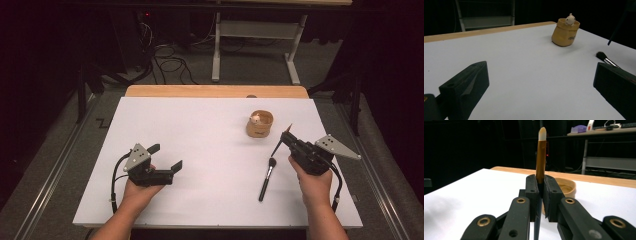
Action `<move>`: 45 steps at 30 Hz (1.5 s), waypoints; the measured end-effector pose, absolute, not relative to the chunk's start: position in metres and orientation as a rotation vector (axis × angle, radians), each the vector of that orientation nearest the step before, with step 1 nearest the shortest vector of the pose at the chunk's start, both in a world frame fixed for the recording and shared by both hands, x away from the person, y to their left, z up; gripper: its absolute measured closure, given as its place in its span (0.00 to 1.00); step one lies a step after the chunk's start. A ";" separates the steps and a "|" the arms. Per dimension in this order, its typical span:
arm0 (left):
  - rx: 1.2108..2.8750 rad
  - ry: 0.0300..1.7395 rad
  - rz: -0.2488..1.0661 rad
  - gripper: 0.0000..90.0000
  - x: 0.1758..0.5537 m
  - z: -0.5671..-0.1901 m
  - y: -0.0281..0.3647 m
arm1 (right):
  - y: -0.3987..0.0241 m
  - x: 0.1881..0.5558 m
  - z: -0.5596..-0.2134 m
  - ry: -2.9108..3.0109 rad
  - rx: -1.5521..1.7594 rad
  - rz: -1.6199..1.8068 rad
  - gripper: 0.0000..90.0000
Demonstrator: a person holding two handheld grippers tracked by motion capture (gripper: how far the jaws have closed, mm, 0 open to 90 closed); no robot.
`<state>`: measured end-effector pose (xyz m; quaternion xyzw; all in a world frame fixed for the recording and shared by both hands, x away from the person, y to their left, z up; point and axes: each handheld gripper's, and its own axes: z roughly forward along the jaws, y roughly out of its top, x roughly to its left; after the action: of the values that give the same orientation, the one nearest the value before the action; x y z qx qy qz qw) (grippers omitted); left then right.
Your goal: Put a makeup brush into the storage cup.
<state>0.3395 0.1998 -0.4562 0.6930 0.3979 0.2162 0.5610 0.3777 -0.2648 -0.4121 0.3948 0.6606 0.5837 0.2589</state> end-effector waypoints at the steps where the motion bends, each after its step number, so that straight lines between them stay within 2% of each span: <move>1: 1.633 0.937 0.509 0.01 0.340 -0.456 0.200 | -0.266 0.378 -0.412 1.788 1.077 1.579 0.94; 15: 1.643 0.944 0.508 0.01 0.340 -0.457 0.200 | -0.267 0.389 -0.413 1.770 1.108 1.553 0.94; 45: 1.633 0.930 0.498 0.01 0.339 -0.456 0.202 | -0.239 0.452 -0.369 1.732 1.107 1.475 0.94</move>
<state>0.3385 0.2024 -0.4556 0.6938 0.3952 0.2115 0.5637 0.4520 -0.2391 -0.3690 0.4173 0.6529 0.5559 0.3011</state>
